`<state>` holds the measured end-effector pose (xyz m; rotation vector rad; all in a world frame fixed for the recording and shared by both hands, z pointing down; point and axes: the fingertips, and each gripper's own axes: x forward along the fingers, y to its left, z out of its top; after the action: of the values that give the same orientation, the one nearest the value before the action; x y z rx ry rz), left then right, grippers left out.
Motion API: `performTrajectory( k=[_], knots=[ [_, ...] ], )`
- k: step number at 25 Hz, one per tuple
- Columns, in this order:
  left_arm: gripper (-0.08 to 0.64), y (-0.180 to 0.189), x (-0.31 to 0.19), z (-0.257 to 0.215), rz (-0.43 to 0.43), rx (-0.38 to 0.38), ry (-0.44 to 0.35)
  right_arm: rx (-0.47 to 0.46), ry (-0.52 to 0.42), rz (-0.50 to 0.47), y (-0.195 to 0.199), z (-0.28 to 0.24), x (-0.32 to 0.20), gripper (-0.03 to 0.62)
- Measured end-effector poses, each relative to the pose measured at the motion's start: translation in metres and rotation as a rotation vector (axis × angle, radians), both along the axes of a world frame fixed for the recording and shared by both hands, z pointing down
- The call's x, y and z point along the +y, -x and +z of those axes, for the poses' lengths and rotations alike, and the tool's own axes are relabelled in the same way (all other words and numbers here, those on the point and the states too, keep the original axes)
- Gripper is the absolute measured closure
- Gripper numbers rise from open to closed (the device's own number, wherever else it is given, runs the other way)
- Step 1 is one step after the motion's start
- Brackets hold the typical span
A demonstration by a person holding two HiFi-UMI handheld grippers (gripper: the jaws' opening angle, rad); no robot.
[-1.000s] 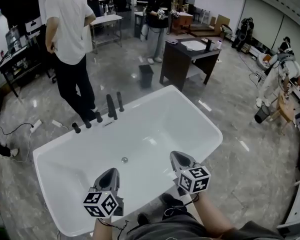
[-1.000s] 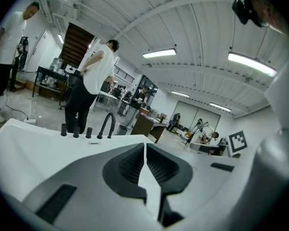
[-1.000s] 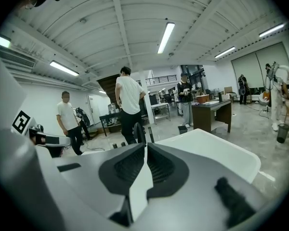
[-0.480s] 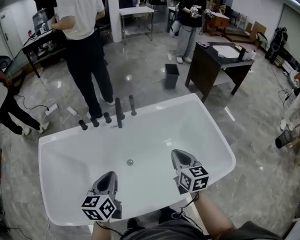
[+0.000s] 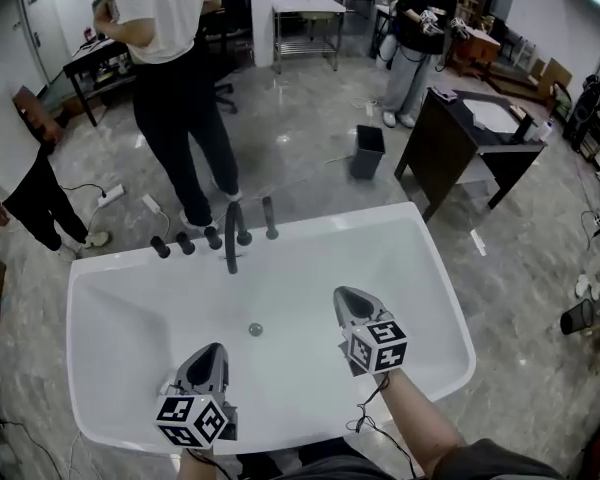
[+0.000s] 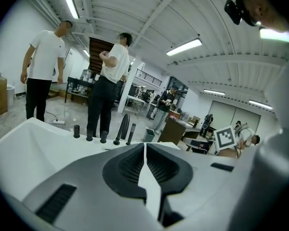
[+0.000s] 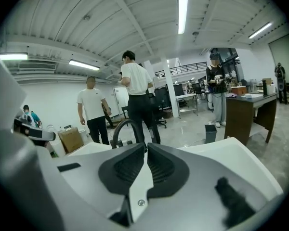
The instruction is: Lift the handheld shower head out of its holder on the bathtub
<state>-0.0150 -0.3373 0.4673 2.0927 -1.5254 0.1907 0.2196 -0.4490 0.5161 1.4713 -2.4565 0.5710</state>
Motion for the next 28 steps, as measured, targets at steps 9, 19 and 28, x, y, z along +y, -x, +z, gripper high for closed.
performTrajectory(
  k=[9, 19, 28],
  knots=[
    [0.534, 0.005, -0.054, 0.035, -0.052, -0.009, 0.019, -0.032, 0.005, -0.018, 0.02, 0.058, -0.098, 0.558],
    [0.534, 0.016, -0.094, 0.087, -0.033, -0.008, 0.041, -0.038, 0.039, -0.028, 0.057, 0.123, -0.151, 0.459],
    [0.534, 0.021, -0.102, 0.137, -0.041, -0.002, 0.067, 0.014, -0.019, -0.009, 0.078, 0.175, -0.201, 0.437]
  ],
)
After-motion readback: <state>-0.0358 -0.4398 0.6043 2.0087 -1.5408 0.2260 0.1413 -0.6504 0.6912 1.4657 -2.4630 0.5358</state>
